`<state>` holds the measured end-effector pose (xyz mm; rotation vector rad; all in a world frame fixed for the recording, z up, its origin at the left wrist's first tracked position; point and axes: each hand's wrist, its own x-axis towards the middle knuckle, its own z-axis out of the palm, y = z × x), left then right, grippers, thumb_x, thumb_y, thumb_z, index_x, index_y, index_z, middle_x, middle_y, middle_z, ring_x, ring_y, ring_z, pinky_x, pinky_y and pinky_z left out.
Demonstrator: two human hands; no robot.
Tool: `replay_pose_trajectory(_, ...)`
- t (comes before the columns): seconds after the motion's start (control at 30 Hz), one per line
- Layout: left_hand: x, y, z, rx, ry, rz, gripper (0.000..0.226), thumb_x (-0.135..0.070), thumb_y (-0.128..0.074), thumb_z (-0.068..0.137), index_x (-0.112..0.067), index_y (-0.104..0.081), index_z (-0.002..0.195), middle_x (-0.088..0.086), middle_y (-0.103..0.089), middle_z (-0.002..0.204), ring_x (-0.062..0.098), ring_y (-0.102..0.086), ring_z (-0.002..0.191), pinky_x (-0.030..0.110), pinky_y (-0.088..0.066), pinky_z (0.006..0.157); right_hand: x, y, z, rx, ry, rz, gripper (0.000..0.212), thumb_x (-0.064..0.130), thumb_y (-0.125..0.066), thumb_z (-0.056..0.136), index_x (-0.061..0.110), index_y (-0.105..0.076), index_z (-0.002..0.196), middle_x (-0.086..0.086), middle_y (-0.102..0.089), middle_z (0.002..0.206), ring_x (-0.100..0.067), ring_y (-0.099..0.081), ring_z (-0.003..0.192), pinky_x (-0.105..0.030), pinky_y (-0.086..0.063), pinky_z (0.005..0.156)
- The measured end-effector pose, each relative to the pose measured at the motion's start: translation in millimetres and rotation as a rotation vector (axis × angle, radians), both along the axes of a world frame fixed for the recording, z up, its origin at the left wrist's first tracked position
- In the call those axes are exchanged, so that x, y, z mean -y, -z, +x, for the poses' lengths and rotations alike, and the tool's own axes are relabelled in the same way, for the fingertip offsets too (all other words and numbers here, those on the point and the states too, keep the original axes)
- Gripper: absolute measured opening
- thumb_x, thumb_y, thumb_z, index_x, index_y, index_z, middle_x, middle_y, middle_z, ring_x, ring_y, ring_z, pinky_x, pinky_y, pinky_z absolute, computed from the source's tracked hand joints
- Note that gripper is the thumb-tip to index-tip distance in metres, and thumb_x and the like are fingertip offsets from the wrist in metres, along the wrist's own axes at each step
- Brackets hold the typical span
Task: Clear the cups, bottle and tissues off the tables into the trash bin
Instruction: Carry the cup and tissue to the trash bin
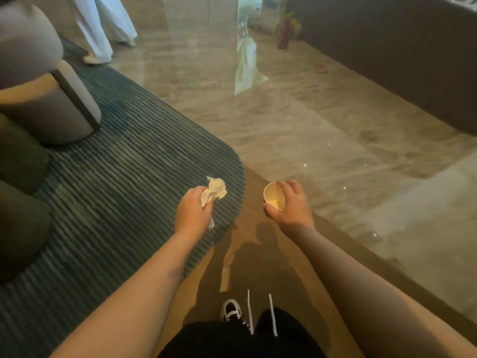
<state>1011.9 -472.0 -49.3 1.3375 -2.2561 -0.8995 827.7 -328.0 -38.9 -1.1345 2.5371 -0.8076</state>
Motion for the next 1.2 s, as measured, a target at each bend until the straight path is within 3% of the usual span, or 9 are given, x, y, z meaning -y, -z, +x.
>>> replay_pose_trajectory(0.1, 44, 1, -31, -0.019, -0.035, 0.026, 0.017, -0.026, -0.058, 0.093, -0.014, -0.063, 0.103, -0.001, -0.057, 0.092, 0.015, -0.053, 0.084, 0.028, -0.037, 0.070, 55, 2, -38, 0.033, -0.032, -0.024, 0.069, 0.040, -0.069, 0.078, 0.018, -0.041, 0.138, 0.000, -0.039, 0.137, -0.020, -0.041, 0.122, -0.026, -0.032, 0.094)
replay_pose_trajectory(0.37, 190, 26, -131, -0.011, -0.145, 0.021, 0.019, -0.026, -0.060, 0.092, -0.013, -0.062, 0.107, -0.002, -0.056, 0.095, 0.014, -0.053, 0.087, 0.028, -0.038, 0.073, 233, 29, -156, 0.047, -0.161, -0.037, 0.068, 0.044, -0.067, 0.079, 0.023, -0.040, 0.138, 0.001, -0.038, 0.139, -0.019, -0.044, 0.119, -0.027, -0.035, 0.088)
replay_pose_trajectory(0.7, 407, 6, -296, 0.007, -0.370, -0.025, 0.017, -0.025, -0.062, 0.091, -0.010, -0.063, 0.099, -0.002, -0.053, 0.089, 0.018, -0.053, 0.080, 0.031, -0.036, 0.066, 488, 12, -340, 0.076, -0.374, 0.018, 0.069, 0.048, -0.066, 0.079, 0.024, -0.039, 0.137, 0.004, -0.034, 0.140, -0.023, -0.046, 0.117, -0.044, -0.048, 0.095)
replay_pose_trajectory(0.87, 488, 0, -332, 0.033, -0.452, -0.040, 0.018, -0.024, -0.063, 0.090, -0.010, -0.063, 0.101, -0.004, -0.052, 0.088, 0.016, -0.053, 0.078, 0.029, -0.037, 0.065, 586, 7, -381, 0.079, -0.444, 0.035, 0.072, 0.038, -0.073, 0.075, 0.022, -0.041, 0.138, 0.002, -0.035, 0.141, -0.024, -0.042, 0.122, -0.040, -0.043, 0.097)
replay_pose_trajectory(1.1, 612, 17, -364, 0.017, -0.525, -0.062, 0.018, -0.026, -0.062, 0.091, -0.013, -0.063, 0.103, -0.006, -0.053, 0.089, 0.007, -0.048, 0.074, 0.020, -0.031, 0.057, 733, 22, -415, 0.109, -0.509, 0.039, 0.070, 0.045, -0.068, 0.078, 0.025, -0.039, 0.138, 0.006, -0.032, 0.142, -0.023, -0.044, 0.120, -0.044, -0.046, 0.097)
replay_pose_trajectory(1.2, 683, 29, -375, 0.010, -0.550, -0.053, 0.020, -0.027, -0.061, 0.091, -0.012, -0.062, 0.105, -0.002, -0.057, 0.093, 0.011, -0.051, 0.078, 0.024, -0.036, 0.063, 814, 30, -422, 0.076, -0.580, 0.036, 0.069, 0.046, -0.068, 0.078, 0.025, -0.039, 0.137, 0.009, -0.032, 0.138, -0.020, -0.045, 0.117, -0.043, -0.048, 0.094)
